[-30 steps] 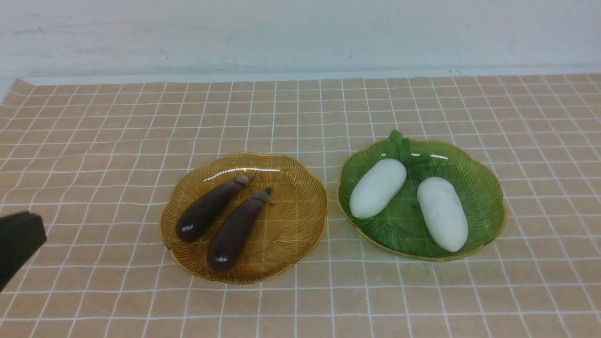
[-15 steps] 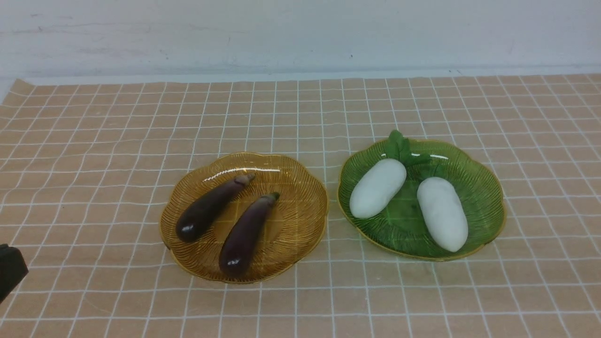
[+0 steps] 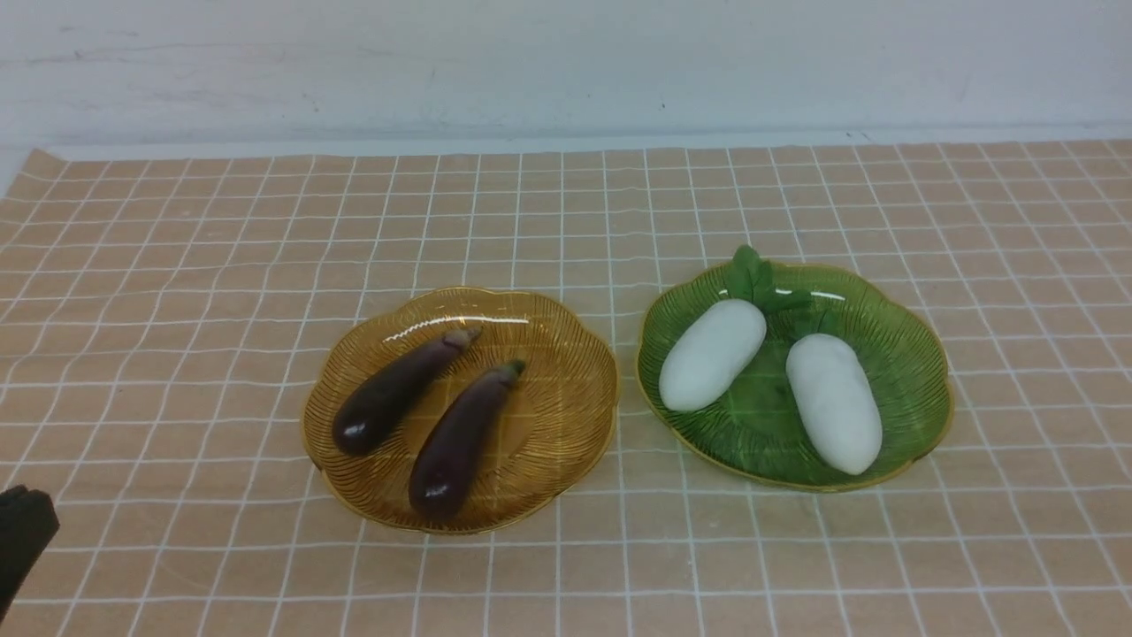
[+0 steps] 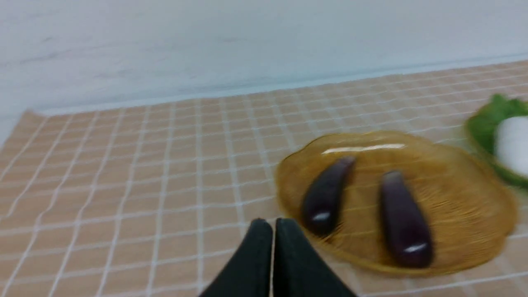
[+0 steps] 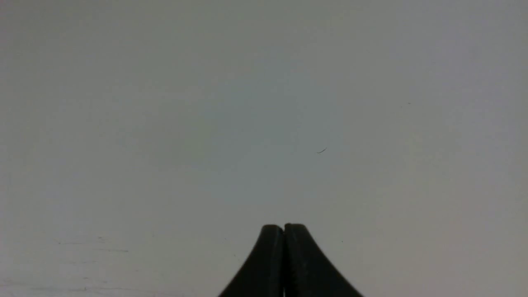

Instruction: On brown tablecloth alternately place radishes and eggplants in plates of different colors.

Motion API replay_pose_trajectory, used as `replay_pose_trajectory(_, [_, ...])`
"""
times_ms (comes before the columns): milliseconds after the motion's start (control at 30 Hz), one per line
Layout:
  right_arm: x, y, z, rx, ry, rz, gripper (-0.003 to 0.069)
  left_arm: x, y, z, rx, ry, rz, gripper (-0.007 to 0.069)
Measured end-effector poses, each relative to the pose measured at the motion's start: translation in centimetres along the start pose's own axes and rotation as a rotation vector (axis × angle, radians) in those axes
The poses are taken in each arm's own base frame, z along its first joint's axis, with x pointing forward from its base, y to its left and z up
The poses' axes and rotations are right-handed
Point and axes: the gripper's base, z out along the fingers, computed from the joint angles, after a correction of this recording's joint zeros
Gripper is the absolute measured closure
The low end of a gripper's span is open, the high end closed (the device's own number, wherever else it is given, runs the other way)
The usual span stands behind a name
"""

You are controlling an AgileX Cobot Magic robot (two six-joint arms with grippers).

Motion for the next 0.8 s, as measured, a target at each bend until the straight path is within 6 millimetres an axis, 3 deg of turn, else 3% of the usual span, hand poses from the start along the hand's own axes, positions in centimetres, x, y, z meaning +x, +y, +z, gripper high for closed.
replay_pose_trajectory(167, [0.0,0.0,0.0,0.000,0.000,0.000,0.0674,4.4,0.5,0.6,-0.092,0.052,-0.015,0.0628])
replay_pose_trajectory(333, [0.1,0.0,0.0,0.001,0.010,0.000,0.0674,6.5,0.7,0.9,-0.116,0.136,-0.022,0.0628])
replay_pose_trajectory(800, [0.2,0.0,0.0,0.001,0.014,0.000,0.0674,6.7,0.7,0.9,-0.115,0.158,-0.023,0.0628])
